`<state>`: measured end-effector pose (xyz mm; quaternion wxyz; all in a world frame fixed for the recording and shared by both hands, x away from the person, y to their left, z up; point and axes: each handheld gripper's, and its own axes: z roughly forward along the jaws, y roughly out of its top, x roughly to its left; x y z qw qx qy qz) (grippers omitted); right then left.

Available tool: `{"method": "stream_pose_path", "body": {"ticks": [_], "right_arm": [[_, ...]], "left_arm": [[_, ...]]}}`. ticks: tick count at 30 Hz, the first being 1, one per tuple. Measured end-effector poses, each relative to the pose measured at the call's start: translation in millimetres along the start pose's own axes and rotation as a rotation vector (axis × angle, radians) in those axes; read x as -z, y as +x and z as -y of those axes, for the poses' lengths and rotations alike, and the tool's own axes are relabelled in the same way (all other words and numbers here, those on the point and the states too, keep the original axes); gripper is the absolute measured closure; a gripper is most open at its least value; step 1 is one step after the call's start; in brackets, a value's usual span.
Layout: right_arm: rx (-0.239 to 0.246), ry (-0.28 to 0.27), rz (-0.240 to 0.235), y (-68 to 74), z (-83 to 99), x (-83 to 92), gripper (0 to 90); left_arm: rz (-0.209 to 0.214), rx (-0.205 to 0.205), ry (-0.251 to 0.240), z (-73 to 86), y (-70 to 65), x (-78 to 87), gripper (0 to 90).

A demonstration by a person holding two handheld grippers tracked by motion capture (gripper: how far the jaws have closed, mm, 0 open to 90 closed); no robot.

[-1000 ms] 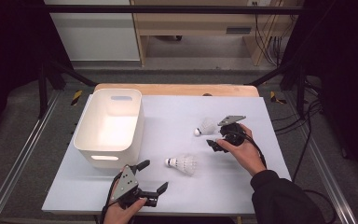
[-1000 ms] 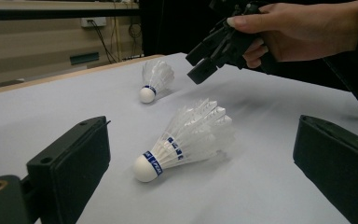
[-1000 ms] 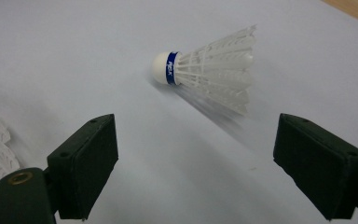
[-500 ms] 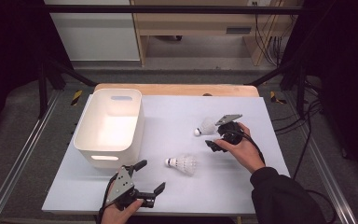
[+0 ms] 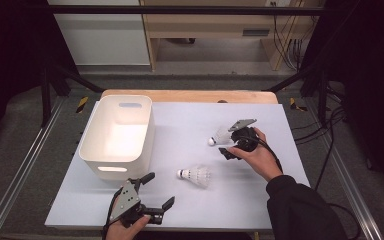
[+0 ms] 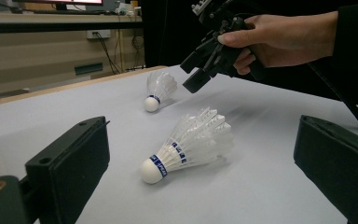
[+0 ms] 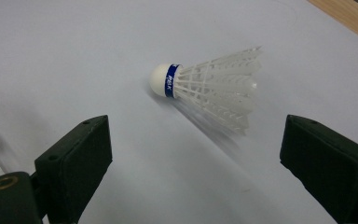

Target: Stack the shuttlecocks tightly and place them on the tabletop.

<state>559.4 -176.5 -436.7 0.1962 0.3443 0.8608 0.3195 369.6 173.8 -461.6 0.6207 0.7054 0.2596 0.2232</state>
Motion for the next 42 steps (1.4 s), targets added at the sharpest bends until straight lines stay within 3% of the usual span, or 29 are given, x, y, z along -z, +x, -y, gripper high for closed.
{"method": "stream_pose_path", "body": {"ticks": [17,42], "right_arm": [[0.037,0.012,0.031,0.3,-2.9,-11.1,9.4],[-0.051,-0.043,0.004,-8.8,-7.5,-20.2,11.2]], "left_arm": [[0.003,-0.003,-0.006,0.4,-0.5,-0.5,3.3],[0.008,0.000,-0.029,-0.7,-0.9,0.6,3.2]]}}
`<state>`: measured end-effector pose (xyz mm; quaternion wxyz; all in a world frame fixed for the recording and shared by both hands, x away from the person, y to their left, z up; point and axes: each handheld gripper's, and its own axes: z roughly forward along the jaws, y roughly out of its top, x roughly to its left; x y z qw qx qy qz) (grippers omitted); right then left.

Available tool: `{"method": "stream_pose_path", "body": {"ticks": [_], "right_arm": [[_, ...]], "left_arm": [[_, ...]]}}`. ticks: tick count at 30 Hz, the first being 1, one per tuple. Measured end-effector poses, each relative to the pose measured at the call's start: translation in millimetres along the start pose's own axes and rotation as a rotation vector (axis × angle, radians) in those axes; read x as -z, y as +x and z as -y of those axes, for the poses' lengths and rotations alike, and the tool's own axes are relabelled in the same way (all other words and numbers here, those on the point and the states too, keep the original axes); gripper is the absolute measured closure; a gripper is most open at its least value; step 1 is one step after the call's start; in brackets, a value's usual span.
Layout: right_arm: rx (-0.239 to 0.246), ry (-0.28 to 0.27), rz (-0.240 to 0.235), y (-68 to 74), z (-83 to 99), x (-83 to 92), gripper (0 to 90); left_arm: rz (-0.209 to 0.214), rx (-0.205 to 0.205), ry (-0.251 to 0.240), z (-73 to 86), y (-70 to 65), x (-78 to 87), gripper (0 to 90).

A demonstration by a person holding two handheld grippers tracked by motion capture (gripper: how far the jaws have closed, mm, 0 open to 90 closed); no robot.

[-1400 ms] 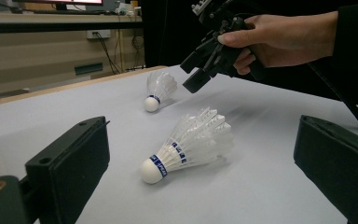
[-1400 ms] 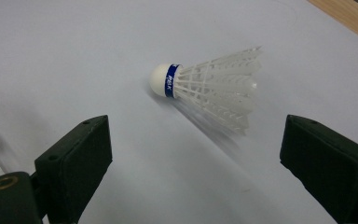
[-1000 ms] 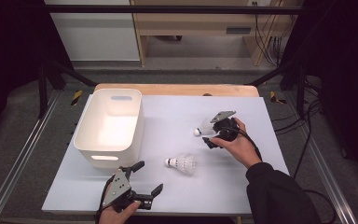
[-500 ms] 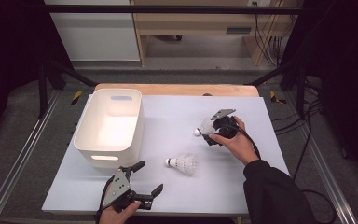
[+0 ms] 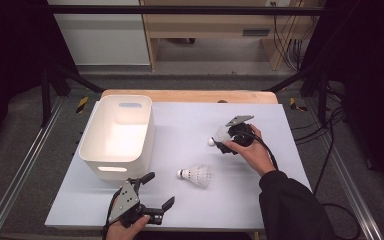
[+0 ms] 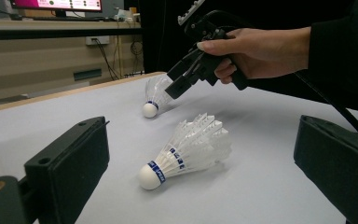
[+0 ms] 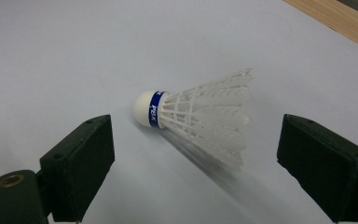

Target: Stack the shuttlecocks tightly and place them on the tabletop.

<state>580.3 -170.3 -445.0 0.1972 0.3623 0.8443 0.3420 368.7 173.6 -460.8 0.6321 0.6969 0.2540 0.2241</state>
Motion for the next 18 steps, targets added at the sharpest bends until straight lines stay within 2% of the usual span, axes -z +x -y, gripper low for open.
{"method": "stream_pose_path", "body": {"ticks": [12,18], "right_arm": [[-0.066,-0.015,-0.032,-3.4,1.0,-8.3,16.9],[-0.060,-0.005,-0.055,-1.8,1.7,-11.7,21.3]], "left_arm": [[0.004,0.001,0.002,0.3,0.0,-0.2,3.2],[0.009,0.000,0.004,0.4,-0.4,-0.4,3.2]]}}
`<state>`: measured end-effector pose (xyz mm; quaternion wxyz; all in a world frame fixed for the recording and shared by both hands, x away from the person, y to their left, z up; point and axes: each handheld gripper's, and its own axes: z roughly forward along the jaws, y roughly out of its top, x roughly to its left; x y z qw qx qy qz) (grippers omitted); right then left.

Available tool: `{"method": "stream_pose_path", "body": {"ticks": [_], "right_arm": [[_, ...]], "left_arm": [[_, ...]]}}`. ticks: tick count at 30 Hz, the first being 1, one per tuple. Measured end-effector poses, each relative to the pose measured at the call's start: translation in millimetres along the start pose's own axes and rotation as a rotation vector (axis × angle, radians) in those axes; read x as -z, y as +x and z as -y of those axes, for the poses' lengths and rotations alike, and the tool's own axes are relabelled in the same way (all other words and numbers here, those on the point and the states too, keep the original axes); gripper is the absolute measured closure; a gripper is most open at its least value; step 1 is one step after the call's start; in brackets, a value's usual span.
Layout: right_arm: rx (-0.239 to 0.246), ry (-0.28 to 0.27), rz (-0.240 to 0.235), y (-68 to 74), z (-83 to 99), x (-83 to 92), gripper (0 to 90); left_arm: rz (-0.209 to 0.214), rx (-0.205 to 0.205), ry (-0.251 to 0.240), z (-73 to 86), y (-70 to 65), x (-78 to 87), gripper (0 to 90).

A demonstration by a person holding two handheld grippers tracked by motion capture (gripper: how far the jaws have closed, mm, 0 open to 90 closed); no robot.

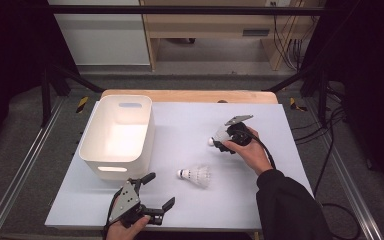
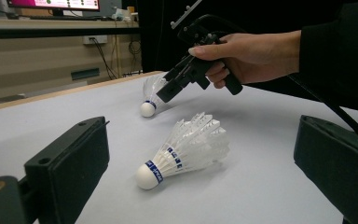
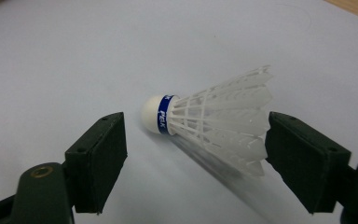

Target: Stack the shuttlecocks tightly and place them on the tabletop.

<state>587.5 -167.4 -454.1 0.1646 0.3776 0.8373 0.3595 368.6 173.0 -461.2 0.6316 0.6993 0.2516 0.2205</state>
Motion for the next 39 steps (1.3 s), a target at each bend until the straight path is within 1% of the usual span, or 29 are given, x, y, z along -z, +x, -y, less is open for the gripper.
{"method": "stream_pose_path", "body": {"ticks": [6,13,18,27,29,31,34,39], "right_arm": [[0.007,0.014,-0.021,2.4,0.4,-1.1,27.9],[0.014,0.037,-0.044,4.4,1.2,1.9,37.4],[0.033,0.033,-0.056,5.9,1.4,6.3,48.5],[0.044,0.039,-0.062,10.6,1.3,9.1,65.2],[0.039,0.044,-0.058,11.3,1.9,9.1,71.5],[0.046,0.044,-0.063,11.6,2.5,9.3,77.9],[0.039,0.027,-0.065,12.1,4.4,10.6,86.3],[0.033,0.013,-0.085,13.2,10.6,13.2,89.4]], "left_arm": [[0.000,0.000,0.001,0.1,0.1,-0.1,3.2],[0.000,-0.001,0.004,0.2,0.2,-0.2,3.2],[-0.001,-0.002,0.004,0.3,0.2,-0.2,3.2],[-0.004,-0.001,0.002,0.0,0.4,0.3,3.2],[-0.005,0.000,0.002,0.0,0.6,0.4,3.2],[-0.006,0.000,0.000,-0.1,0.7,0.7,3.2],[-0.006,0.001,0.001,0.0,1.4,0.8,3.2],[-0.009,0.002,0.000,0.1,2.2,1.1,3.2]]}}
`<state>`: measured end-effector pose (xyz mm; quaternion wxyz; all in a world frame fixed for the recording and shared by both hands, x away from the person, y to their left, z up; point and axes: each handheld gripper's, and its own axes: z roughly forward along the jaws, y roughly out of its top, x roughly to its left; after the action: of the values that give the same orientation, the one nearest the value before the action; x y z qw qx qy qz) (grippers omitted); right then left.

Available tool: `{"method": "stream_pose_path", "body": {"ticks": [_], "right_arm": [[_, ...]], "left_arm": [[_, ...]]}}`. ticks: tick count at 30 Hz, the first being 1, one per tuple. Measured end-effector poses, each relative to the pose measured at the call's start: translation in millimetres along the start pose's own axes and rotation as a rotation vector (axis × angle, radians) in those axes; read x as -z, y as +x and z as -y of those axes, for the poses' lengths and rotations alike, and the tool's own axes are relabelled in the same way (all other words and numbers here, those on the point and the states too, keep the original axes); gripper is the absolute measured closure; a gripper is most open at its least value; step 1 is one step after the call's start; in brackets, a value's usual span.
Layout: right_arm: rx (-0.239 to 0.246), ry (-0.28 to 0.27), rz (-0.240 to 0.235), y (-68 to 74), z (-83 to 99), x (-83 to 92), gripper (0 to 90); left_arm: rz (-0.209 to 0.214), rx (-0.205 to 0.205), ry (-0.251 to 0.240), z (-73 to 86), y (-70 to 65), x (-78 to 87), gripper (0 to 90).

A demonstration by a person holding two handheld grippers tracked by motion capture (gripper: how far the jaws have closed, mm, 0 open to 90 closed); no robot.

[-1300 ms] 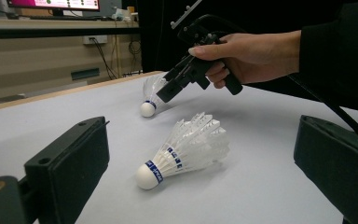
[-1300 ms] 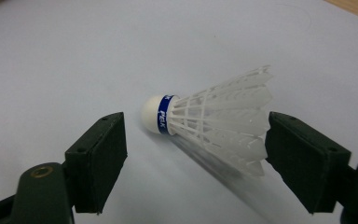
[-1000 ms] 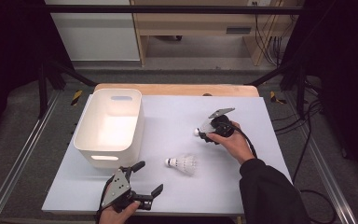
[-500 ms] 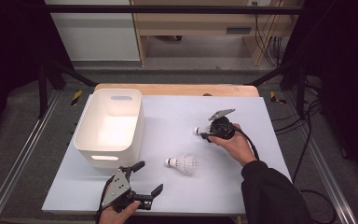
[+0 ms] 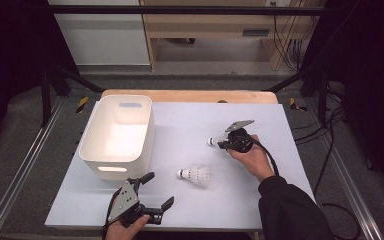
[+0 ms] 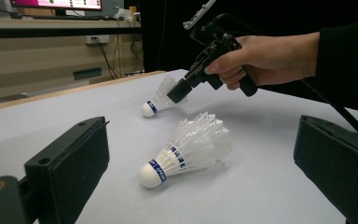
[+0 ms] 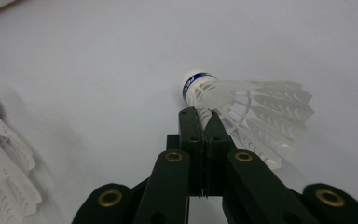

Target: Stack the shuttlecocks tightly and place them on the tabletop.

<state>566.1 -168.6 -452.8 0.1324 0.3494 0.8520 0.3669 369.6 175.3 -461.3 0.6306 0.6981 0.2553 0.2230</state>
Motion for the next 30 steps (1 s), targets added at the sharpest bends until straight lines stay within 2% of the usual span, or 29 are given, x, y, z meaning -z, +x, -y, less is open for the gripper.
{"method": "stream_pose_path", "body": {"ticks": [5,10,16,19,25,30], "right_arm": [[-0.015,-0.027,-0.019,2.6,6.7,8.8,89.8],[-0.013,-0.063,-0.027,7.6,14.8,25.5,89.9],[-0.019,-0.126,-0.042,19.8,28.6,51.2,89.9],[-0.003,-0.145,-0.044,27.6,36.6,62.7,90.0],[0.009,-0.161,-0.049,40.7,53.4,78.0,90.0],[0.003,-0.163,-0.055,47.5,66.6,83.1,90.0]], "left_arm": [[0.000,-0.001,0.001,0.0,-0.6,-0.1,3.2],[0.000,-0.002,0.001,0.1,-1.0,-0.4,3.2],[-0.003,-0.002,-0.002,-0.1,-0.8,-0.1,3.2],[-0.003,-0.005,-0.001,0.0,-1.4,-0.3,3.2],[-0.004,-0.004,-0.001,0.1,-1.5,-0.3,2.9],[-0.003,-0.003,-0.003,0.1,-1.4,-0.2,2.6]]}}
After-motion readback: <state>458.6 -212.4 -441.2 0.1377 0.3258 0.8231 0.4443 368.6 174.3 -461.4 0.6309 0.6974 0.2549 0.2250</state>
